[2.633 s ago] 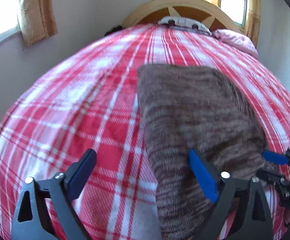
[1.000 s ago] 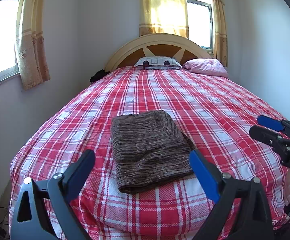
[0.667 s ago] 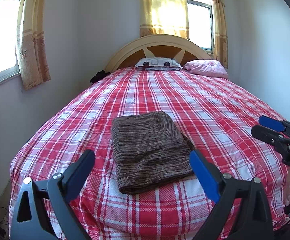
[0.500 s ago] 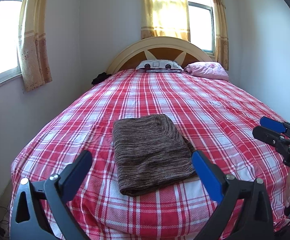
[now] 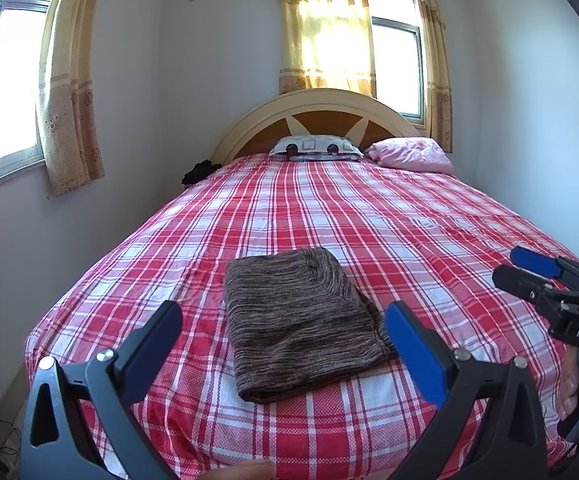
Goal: Fold small clothes
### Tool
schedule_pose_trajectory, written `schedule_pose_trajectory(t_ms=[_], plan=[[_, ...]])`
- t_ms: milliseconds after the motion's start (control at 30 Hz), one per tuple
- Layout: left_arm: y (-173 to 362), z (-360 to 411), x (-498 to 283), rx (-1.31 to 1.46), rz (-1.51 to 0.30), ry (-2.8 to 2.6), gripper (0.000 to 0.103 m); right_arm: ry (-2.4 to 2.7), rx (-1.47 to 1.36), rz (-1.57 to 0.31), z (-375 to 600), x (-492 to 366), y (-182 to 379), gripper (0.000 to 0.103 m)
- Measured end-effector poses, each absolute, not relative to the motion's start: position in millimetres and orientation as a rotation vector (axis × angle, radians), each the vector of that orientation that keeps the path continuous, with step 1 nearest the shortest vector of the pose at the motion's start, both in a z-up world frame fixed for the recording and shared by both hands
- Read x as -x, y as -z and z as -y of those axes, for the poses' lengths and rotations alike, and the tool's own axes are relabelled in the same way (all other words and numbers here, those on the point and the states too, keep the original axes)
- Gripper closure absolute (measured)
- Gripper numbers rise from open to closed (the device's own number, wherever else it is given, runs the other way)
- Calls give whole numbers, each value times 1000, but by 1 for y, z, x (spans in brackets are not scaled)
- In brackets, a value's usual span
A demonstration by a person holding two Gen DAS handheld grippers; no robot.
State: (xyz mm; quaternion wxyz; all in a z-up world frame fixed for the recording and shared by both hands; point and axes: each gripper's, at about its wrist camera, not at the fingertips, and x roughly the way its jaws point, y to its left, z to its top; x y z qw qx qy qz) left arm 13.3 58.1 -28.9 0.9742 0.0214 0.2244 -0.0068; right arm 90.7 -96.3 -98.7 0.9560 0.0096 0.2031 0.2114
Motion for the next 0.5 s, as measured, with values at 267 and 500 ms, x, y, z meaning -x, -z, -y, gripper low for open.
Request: schedule_pose_trajectory(t_ms=[267, 500], plan=[[26, -61, -13, -36, -431, 3, 0, -435, -18, -417, 95, -89, 101, 35], [33, -69, -16, -13, -441, -9, 0, -443, -20, -434, 94, -90, 106, 35]])
